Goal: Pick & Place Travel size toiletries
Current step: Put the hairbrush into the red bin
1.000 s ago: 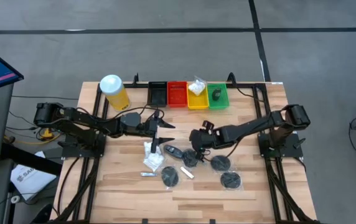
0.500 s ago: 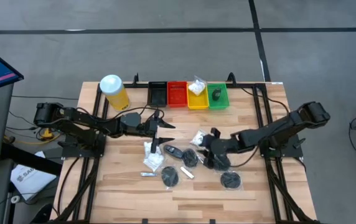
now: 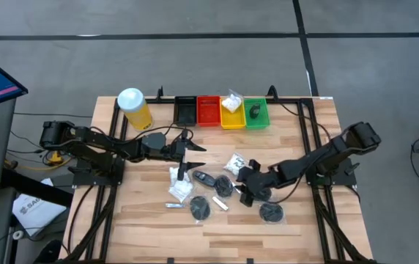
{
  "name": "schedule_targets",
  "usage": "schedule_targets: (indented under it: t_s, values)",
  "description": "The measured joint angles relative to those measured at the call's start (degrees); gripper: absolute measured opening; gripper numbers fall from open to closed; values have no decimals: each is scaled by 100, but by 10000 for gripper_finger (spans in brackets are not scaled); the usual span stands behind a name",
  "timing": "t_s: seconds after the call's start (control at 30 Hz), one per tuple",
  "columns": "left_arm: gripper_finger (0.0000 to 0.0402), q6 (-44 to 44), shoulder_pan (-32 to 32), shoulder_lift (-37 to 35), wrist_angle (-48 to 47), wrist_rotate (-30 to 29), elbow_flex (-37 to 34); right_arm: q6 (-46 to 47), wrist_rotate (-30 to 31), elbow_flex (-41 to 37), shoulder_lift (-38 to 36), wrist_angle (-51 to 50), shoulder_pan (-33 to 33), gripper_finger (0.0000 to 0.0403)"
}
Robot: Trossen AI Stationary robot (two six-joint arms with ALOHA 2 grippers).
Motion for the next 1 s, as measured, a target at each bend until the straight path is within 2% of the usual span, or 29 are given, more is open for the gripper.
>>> schedule_targets:
  t_s: [0.27,1.0]
  values:
    - [237,0,2,0,7,0,0,45,-49,16,432,128,-8,117]
    - [237,1,0,0,22,0,1,60,-30,18,435,316,-13,117]
